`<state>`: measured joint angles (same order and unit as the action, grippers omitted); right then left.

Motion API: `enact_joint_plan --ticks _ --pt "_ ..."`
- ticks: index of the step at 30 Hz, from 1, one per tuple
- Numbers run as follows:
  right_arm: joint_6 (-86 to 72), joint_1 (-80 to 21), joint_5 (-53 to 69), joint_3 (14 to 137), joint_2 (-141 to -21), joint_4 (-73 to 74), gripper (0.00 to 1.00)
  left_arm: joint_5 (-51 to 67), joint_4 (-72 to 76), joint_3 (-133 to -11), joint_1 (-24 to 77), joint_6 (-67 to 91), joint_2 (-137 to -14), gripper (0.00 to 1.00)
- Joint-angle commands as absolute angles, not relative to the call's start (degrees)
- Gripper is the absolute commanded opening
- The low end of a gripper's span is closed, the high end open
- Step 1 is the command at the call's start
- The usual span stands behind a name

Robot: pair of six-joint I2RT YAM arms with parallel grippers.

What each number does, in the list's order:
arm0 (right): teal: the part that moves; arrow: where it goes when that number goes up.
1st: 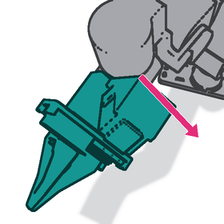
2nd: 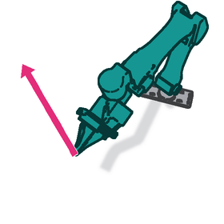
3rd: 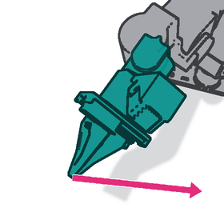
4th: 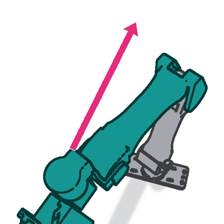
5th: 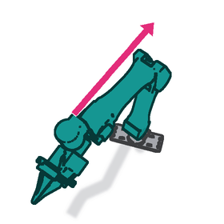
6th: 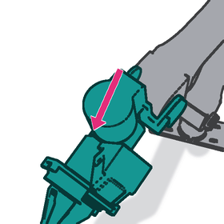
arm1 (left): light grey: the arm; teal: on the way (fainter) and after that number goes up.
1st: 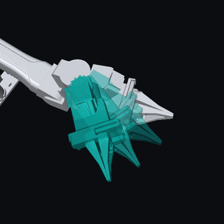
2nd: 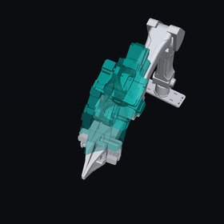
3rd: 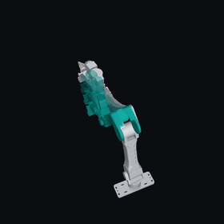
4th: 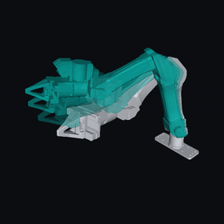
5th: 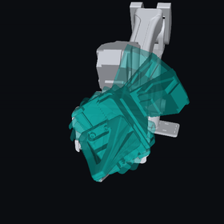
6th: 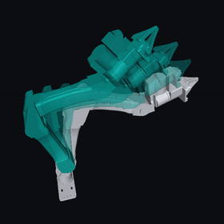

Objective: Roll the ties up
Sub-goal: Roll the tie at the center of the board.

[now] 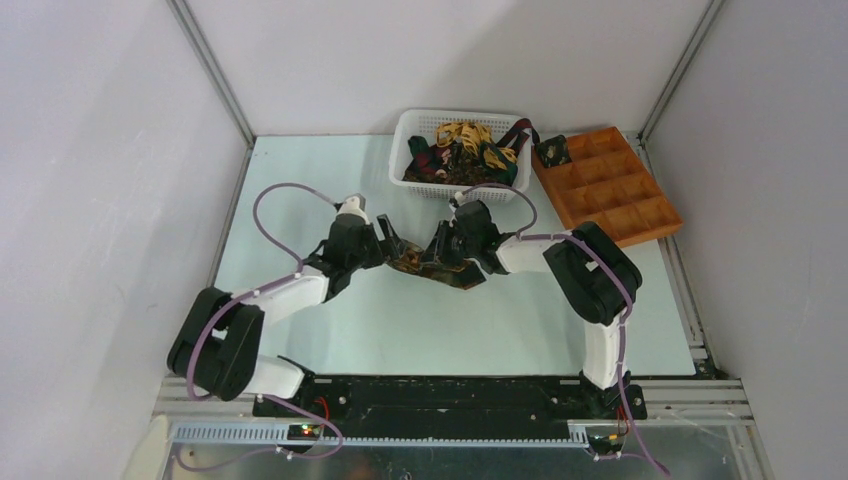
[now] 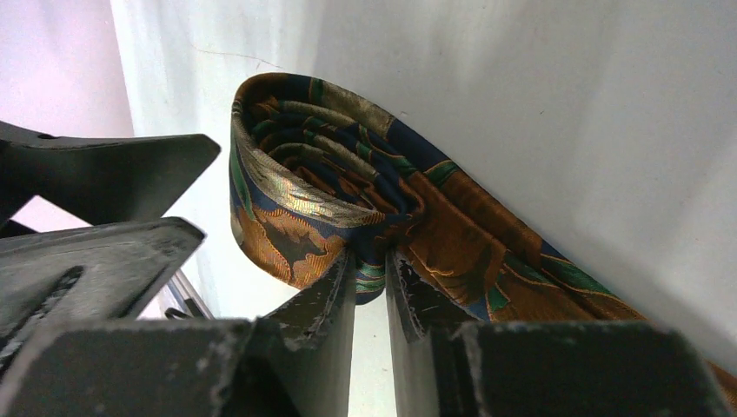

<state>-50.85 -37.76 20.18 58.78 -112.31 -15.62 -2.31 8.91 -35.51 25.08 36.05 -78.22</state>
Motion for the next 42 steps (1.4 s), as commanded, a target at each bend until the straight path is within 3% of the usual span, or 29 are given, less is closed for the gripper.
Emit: enact_joint_plan --ticks 1,13,34,37,42 --pt "-50.4 -38.2 19.1 60.0 -114.2 -14.9 0.21 -0.8 11.5 -36.2 24.7 36.3 -80.9 0.88" --pt "-50.3 -37.9 19.1 60.1 -114.5 -14.8 0.21 6.4 20.0 -36.6 24.7 35.9 -87.6 0.86" --pt "-49.9 -37.2 18.4 60.0 -114.3 -13.8 0.21 13.1 26.0 -32.7 24.9 36.0 -87.9 0.58" --pt "-49.6 -37.1 18.3 60.0 -113.7 -13.4 0.22 12.7 25.5 -32.7 25.3 35.6 -87.4 0.51" --pt "-48.5 -36.7 17.9 60.0 -110.9 -11.0 0.26 8.0 18.7 -35.1 27.3 32.9 -85.2 0.5"
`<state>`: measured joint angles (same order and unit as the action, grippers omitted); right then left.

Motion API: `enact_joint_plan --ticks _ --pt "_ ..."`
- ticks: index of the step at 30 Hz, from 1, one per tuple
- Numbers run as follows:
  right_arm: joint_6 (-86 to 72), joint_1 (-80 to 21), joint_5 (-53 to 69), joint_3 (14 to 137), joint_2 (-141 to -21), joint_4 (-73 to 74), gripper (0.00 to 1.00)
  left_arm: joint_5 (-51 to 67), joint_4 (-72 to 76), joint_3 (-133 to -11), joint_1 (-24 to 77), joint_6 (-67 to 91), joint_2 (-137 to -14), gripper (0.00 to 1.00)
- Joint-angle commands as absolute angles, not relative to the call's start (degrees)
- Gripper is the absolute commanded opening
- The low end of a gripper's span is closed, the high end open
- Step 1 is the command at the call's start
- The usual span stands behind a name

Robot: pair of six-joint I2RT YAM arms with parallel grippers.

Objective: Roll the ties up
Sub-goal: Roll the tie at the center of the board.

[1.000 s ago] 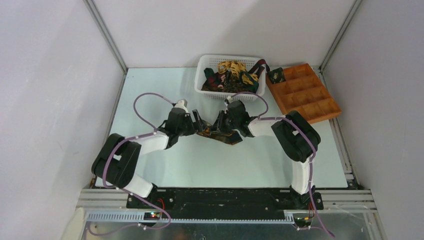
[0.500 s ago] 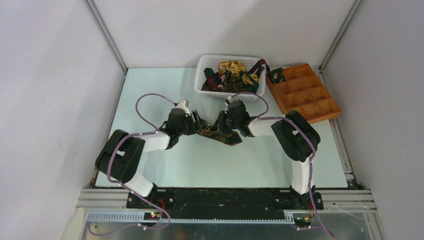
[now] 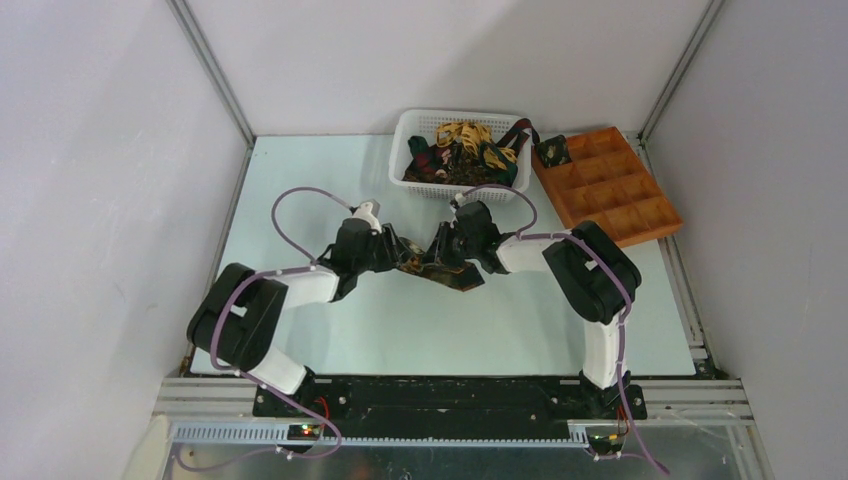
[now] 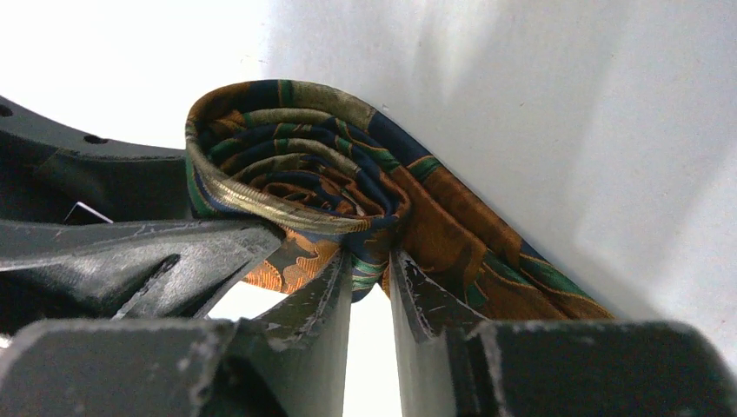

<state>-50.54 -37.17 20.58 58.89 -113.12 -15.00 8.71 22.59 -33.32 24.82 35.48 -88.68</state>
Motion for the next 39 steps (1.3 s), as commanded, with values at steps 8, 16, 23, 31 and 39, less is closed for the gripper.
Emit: enact_joint_plan --ticks 8,16,23,31,39 --pt "-45.3 -34.9 13.5 55.7 -98.2 -7.7 0.37 -9.0 4.8 -41.9 33.4 26.6 -83.0 0.49" --pt "-44.8 -32.0 9.7 47.9 -86.6 -6.6 0.39 -23.3 -6.5 -49.8 38.5 22.2 -87.4 0.49" --pt "-43.6 -29.4 7.9 45.1 -80.4 -4.0 0.4 -35.4 -12.6 -55.4 43.4 19.8 -92.5 0.49" --pt "-43.4 -28.4 7.8 44.2 -78.4 -3.1 0.4 -44.7 -18.0 -59.8 46.9 18.2 -97.6 0.49" --pt "-43.3 -28.1 7.8 44.1 -77.8 -2.6 0.4 -53.0 -22.8 -64.7 49.1 18.4 -103.0 0.5"
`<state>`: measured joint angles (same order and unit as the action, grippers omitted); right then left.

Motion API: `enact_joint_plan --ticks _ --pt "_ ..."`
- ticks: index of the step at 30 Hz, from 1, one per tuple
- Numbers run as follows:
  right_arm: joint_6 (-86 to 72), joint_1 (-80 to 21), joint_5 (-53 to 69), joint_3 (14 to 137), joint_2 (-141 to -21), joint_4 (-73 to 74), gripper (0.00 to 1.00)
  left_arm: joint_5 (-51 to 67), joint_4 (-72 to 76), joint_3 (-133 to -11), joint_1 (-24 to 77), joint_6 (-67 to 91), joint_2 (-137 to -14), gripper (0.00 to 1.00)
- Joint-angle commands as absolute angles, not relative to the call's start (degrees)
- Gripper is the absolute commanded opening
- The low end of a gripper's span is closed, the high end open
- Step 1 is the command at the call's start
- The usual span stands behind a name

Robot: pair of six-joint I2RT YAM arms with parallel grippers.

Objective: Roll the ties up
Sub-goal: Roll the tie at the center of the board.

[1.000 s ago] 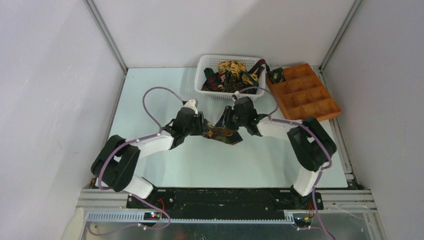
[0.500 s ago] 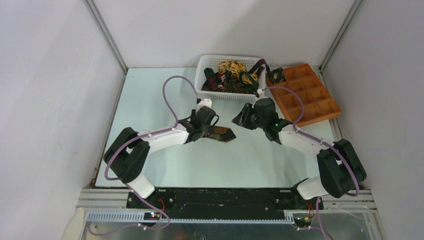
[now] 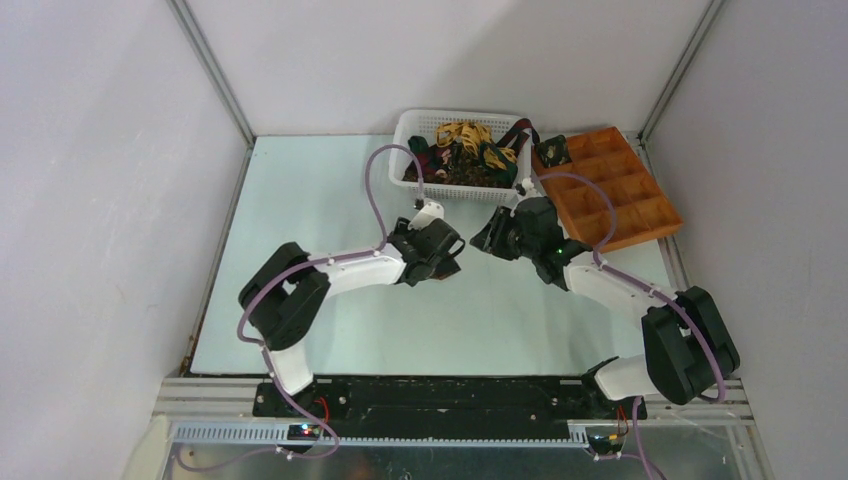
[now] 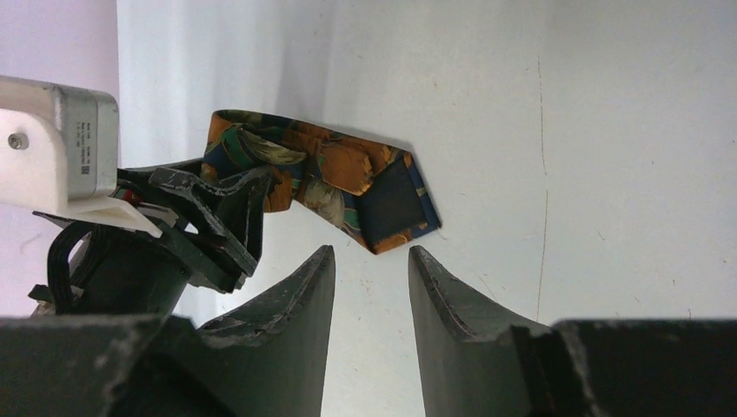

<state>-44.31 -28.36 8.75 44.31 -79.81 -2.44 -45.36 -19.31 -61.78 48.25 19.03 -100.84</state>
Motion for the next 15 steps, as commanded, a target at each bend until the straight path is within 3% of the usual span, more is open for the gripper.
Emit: enact_joint_plan --ticks 1,15 --pt "-43.3 -28.1 7.8 44.1 -77.7 -2.5 0.4 -54.2 -23.1 -65.4 49.4 18.4 -103.4 0.5" --pt "-43.2 -27.4 8.2 44.1 -77.4 -2.1 0.4 -61.7 -29.8 -71.5 53.0 21.0 -112.6 0.53"
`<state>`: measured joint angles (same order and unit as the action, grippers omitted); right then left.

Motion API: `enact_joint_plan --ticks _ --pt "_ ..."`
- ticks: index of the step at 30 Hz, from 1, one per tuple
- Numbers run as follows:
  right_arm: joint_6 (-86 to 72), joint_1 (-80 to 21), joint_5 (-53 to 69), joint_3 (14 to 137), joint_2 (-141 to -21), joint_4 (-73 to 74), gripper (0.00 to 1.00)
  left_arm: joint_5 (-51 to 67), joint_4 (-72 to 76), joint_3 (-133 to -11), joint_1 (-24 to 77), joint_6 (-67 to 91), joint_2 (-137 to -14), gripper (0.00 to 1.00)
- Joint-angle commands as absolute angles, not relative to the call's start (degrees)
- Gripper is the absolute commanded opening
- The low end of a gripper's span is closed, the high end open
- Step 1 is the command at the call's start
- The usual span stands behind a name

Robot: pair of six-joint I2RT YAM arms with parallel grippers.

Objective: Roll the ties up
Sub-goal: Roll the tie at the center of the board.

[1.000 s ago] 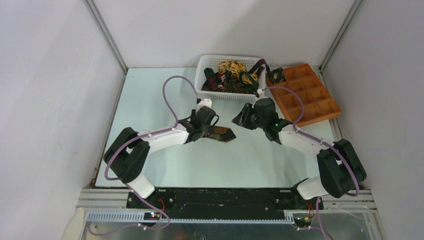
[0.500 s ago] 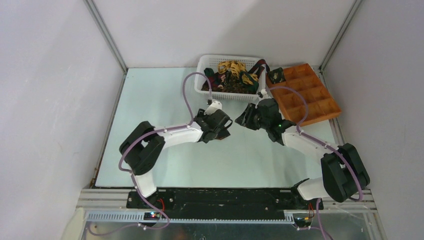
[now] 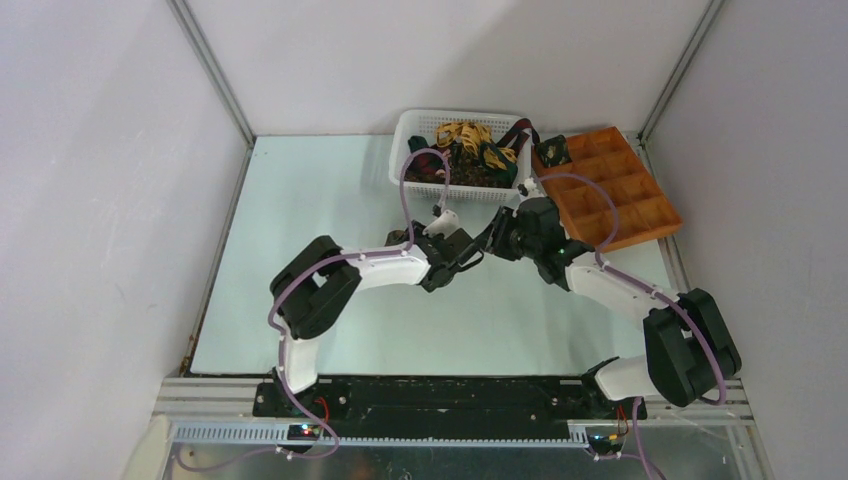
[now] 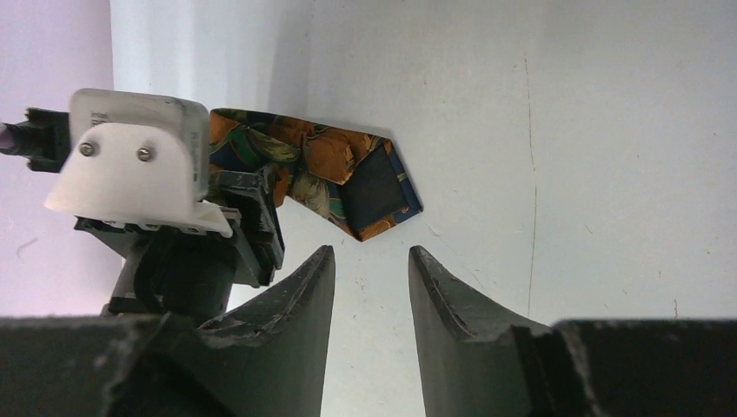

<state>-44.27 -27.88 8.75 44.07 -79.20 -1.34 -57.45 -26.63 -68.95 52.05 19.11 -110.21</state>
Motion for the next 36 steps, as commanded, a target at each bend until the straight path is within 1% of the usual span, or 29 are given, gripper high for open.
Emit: enact_joint_plan --ticks 1,12,26,36 --pt "-43.2 -27.4 8.3 44.1 -77.4 -2.0 0.4 -61.8 -30.0 -72.3 53.4 21.1 -112.9 0.53" --pt "-43.2 -26.9 8.5 44.0 -77.3 -1.7 0.4 -59.7 -32.7 -76.6 55.6 21.9 -114.8 0.59" --pt "-42.8 -25.2 8.0 43.6 -76.4 -0.7 0.4 -52.0 -33.1 -79.8 56.4 22.2 -113.0 0.63" --pt "-42.7 -22.6 8.2 41.9 -74.3 -0.3 0.41 -43.7 -31.4 -80.1 56.3 23.9 -111.3 0.64"
